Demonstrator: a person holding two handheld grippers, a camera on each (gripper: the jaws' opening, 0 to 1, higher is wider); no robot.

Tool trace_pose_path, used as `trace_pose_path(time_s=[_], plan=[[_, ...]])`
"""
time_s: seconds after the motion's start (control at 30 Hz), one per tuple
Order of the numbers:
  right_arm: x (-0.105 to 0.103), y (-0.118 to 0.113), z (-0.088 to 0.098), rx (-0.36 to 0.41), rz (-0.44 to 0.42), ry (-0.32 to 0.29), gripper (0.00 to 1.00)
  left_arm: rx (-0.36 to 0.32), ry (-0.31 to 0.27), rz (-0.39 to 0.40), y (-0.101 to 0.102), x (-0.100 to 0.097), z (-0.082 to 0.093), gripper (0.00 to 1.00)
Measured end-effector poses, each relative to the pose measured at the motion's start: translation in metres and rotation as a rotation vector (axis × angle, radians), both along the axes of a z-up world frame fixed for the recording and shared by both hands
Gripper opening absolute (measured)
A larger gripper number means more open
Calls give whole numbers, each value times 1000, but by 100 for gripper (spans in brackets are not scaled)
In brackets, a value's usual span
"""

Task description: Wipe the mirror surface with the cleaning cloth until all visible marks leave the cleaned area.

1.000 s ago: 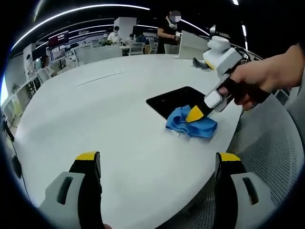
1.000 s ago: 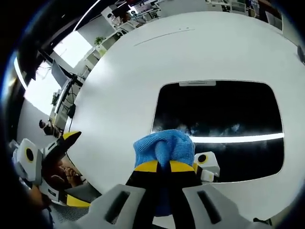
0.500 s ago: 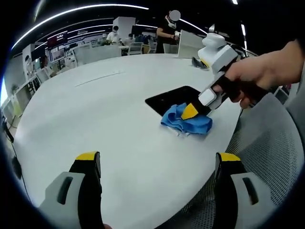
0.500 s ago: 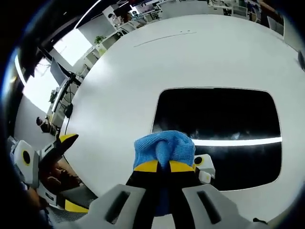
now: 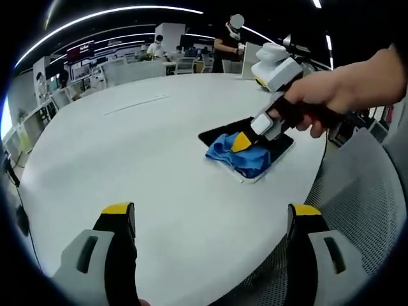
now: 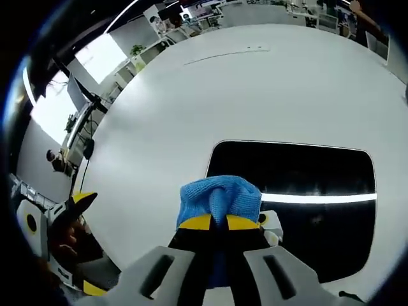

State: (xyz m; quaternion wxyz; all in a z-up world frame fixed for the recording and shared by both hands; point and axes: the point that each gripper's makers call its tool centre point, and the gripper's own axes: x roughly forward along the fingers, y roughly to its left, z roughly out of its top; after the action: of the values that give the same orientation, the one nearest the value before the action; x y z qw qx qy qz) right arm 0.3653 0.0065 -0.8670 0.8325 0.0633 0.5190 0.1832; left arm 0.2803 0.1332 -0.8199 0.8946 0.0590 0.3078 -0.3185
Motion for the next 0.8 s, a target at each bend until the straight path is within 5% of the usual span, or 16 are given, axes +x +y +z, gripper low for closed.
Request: trace_pose_path(time_s=[0.8], plan=[[42, 2, 0, 9, 49, -33, 1, -27, -41, 9, -2, 4, 9, 99]])
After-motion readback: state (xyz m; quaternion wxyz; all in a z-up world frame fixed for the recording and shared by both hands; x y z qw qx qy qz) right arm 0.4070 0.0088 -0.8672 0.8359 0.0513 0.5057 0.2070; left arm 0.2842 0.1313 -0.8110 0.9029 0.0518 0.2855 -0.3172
